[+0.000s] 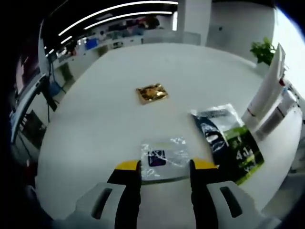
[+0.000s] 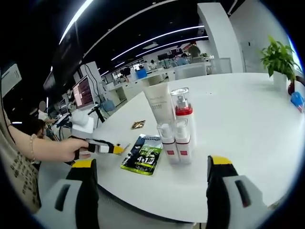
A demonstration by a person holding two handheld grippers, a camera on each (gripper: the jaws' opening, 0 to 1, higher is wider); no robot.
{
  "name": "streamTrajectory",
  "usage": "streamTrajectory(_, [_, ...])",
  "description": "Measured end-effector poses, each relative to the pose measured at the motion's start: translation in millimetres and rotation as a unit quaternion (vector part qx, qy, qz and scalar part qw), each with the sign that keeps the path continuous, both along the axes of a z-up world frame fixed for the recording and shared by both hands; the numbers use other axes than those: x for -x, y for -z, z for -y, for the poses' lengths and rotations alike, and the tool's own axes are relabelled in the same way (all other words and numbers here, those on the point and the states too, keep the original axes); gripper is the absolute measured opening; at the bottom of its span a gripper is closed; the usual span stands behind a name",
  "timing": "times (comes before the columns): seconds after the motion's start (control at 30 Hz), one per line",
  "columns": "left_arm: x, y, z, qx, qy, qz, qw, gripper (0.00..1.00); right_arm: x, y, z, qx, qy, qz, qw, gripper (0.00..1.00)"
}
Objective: Arrange the skincare products in the storage area until every visible bottle or jar stands upright without overlapping.
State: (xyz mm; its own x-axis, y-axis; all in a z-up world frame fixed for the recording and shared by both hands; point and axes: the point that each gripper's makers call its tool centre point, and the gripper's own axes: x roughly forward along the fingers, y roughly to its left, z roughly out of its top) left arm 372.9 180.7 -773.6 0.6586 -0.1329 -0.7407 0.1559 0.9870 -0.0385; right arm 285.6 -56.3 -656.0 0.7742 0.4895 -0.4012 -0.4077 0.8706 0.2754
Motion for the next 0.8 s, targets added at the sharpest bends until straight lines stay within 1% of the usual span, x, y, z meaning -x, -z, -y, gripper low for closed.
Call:
streamTrajectory(0.17, [10.7, 1.8, 2, 0.0, 0.0, -0.005, 1.0, 0.38, -1, -1.1, 1, -0.002, 0.003, 0.003, 1.0, 0.96])
streamTrajectory(0.37, [17.2, 2.4, 2, 0.0, -0.005, -0.007, 1.0, 0.38, -1, -1.7, 1, -0.002, 0.003, 0.005, 1.0, 0.96])
streamTrajectory(0.6, [18.2, 4.3, 4, -0.005, -0.003, -0.005, 1.0, 0.38, -1, -2.5, 2, -0.003, 0.005, 0.008, 1.0, 0.96])
streamTrajectory(0.73, [19.9, 7.5, 5, 0.003, -0.007, -0.008, 0.9999, 0.38, -1, -3.0, 3, -0.004, 0.007, 0.009, 0.9999, 0.96])
streamTrajectory(0.77, [18.3, 7.0, 4, 0.0, -0.004, -0.002, 1.0, 0.38, -1, -3.0, 3, -0.003, 0.007, 0.009, 0.9999, 0.96])
streamTrajectory(0.8, [19.1, 7.3, 5, -0.001, -0.003, -0.004, 1.0, 0.38, -1, -3.0, 3, -0.004, 0.007, 0.009, 0.9999, 0.96])
